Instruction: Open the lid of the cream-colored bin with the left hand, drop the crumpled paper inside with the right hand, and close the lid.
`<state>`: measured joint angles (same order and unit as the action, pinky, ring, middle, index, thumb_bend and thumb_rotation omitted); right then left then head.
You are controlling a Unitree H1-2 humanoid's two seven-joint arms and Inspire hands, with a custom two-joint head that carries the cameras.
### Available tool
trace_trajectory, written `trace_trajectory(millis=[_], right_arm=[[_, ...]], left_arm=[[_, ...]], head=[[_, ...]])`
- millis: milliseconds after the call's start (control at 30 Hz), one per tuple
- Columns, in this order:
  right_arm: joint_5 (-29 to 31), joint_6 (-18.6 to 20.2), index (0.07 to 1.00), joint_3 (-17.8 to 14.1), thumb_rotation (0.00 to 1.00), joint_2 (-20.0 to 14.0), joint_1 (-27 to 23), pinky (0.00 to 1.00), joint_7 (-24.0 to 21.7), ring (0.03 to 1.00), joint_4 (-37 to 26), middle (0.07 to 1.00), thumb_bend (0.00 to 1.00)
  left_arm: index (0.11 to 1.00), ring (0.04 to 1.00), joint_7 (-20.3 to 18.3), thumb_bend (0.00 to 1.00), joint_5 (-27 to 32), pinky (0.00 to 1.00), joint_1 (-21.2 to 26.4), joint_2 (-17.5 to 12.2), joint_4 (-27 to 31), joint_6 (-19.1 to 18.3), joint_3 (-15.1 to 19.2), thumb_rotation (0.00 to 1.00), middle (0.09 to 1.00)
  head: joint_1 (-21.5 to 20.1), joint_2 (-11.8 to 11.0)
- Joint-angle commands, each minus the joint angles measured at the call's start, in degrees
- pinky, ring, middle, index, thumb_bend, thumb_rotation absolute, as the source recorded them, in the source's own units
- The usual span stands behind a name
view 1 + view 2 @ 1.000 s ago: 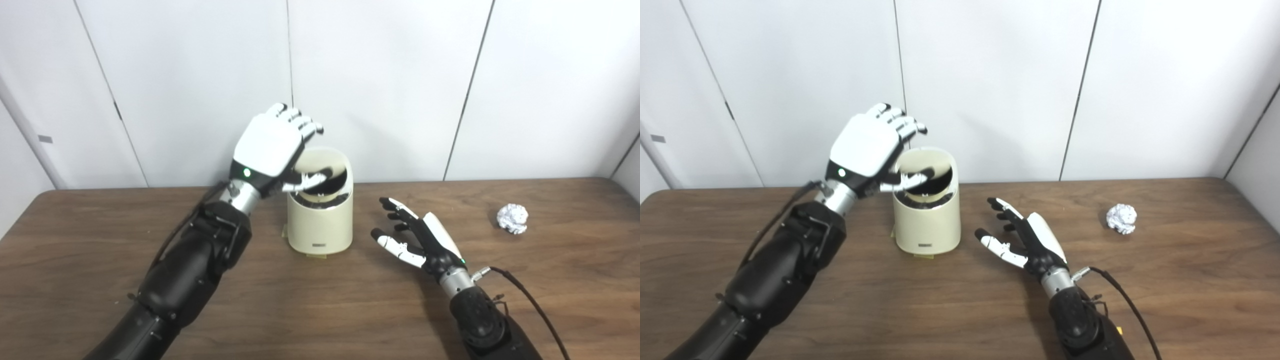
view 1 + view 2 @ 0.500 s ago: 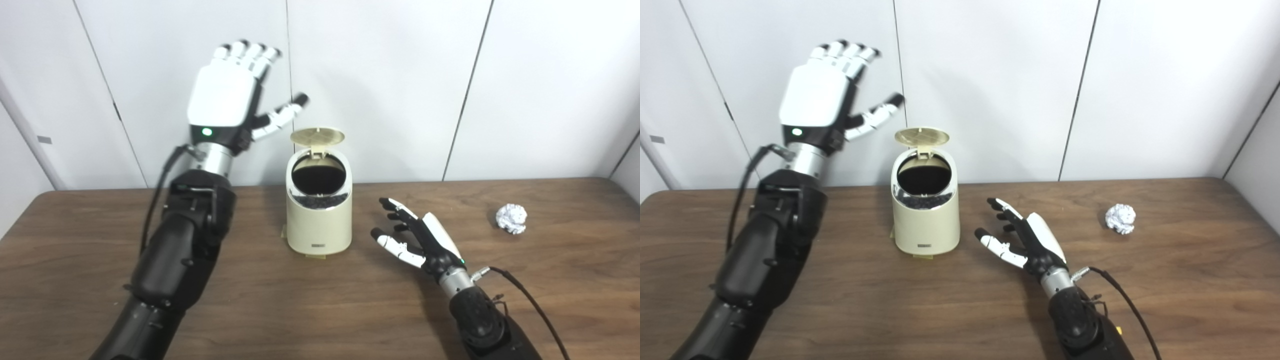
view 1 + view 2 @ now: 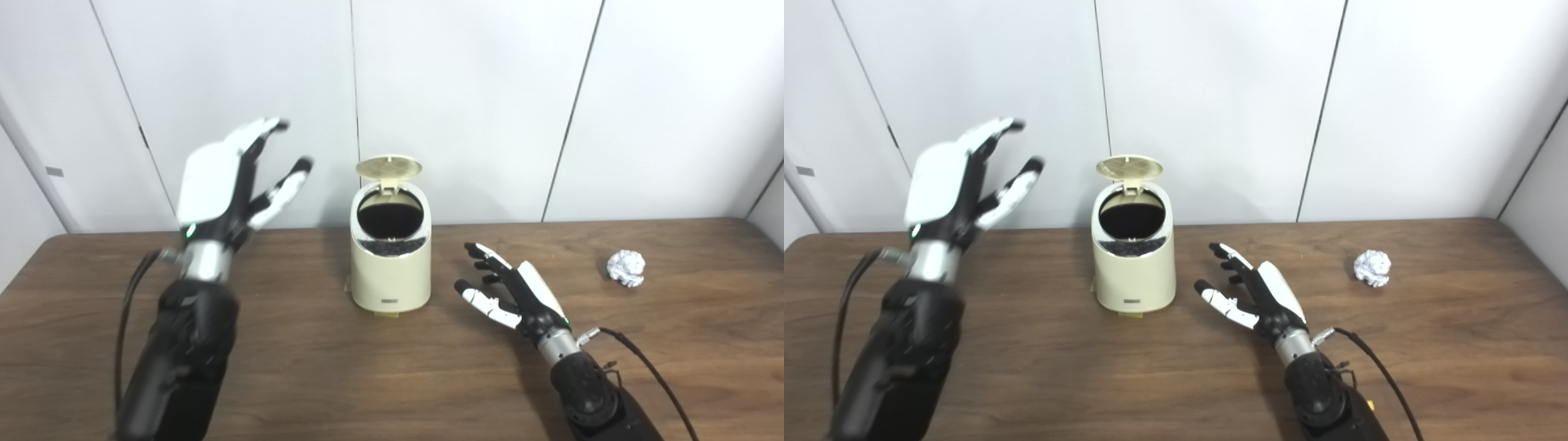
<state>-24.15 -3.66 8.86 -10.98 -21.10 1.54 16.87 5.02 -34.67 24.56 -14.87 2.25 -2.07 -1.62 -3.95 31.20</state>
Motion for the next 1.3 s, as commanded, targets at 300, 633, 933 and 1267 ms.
trace_trajectory(millis=[300, 633, 933, 1267], right_arm=[[-14.97, 11.84, 0.927, 0.01, 0.38, -9.61, -6.13, 0.72, -2.90, 0.847, -15.46, 0.906, 0.81], [-18.46, 17.34, 0.867, 0.36, 0.35, -19.76, -13.40, 0.63, -13.92, 0.849, -17.75, 0.936, 1.00], [-21.64, 24.70, 0.876, 2.59, 0.24, -25.32, -18.25, 0.62, -25.23, 0.864, -10.32, 0.937, 0.99], [-22.76, 23.75, 0.864, 7.93, 0.28, -26.73, -21.42, 0.71, -24.49, 0.916, 8.00, 0.926, 1.00]], left_arm=[[0.752, 0.735, -1.91, 0.25, 22.48, 0.64, -8.20, -1.01, -5.17, 12.52, 5.86, 0.67, 0.759], [0.771, 0.755, -7.13, 0.26, 31.06, 0.66, -10.44, 0.13, -5.31, 8.76, 6.07, 0.56, 0.779], [0.778, 0.780, -8.37, 0.27, 31.71, 0.73, -9.85, 0.78, -7.52, 8.78, 5.88, 0.63, 0.797], [0.758, 0.755, -7.33, 0.29, 29.49, 0.69, -9.30, 0.66, -8.80, 10.88, 5.35, 0.63, 0.779]], head=[[-0.19, -0.05], [-0.21, -0.45], [-0.11, -1.22], [-0.30, -1.45]])
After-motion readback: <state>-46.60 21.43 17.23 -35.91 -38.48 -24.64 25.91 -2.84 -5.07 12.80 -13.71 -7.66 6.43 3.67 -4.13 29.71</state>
